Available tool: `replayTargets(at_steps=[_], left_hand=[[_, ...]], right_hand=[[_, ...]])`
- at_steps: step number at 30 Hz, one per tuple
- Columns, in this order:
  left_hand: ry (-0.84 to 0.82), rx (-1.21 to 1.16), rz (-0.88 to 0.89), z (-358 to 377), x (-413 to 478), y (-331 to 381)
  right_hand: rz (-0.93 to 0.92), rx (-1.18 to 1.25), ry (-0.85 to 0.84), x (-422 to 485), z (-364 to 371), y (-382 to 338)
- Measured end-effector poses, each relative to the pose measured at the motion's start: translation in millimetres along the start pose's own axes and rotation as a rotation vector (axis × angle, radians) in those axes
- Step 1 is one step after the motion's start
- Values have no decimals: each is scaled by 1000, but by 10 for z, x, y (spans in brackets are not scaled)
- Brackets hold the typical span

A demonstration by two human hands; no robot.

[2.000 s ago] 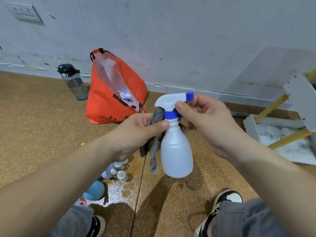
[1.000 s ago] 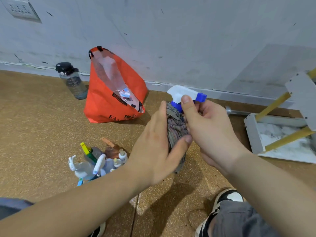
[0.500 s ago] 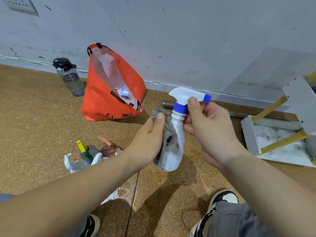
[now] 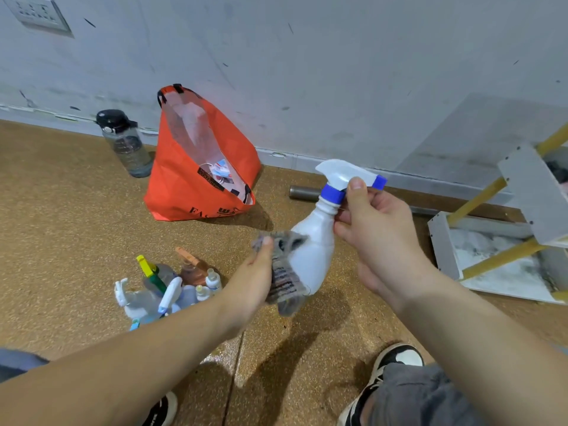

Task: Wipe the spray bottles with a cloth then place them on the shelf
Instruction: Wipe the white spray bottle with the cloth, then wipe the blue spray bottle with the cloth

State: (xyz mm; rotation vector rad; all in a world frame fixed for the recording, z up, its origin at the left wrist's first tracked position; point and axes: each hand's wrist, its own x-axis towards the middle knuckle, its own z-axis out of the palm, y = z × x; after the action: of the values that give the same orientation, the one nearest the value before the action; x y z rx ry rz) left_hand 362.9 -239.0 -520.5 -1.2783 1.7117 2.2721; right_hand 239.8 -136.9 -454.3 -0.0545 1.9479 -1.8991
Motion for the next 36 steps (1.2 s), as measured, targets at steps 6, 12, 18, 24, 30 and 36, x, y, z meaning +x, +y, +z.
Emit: replayTargets(at_steps=[6, 12, 18, 24, 30, 36], left_hand=[[-71, -380, -212, -28, -47, 78], [82, -177, -158, -65, 9, 194], [183, 268, 71, -263, 68, 203], [60, 344, 34, -344, 26, 57], [-98, 451, -12, -229, 81, -103], [-122, 501, -147, -174, 383, -180]], right_hand=[[-28, 12, -23, 52, 6, 10], [-141, -97, -109, 30, 35, 56], [-132, -184, -33, -3, -160, 54], [-140, -781, -118, -47, -445, 455], [331, -595, 25, 296, -577, 689], [544, -491, 66, 737, -492, 1493]])
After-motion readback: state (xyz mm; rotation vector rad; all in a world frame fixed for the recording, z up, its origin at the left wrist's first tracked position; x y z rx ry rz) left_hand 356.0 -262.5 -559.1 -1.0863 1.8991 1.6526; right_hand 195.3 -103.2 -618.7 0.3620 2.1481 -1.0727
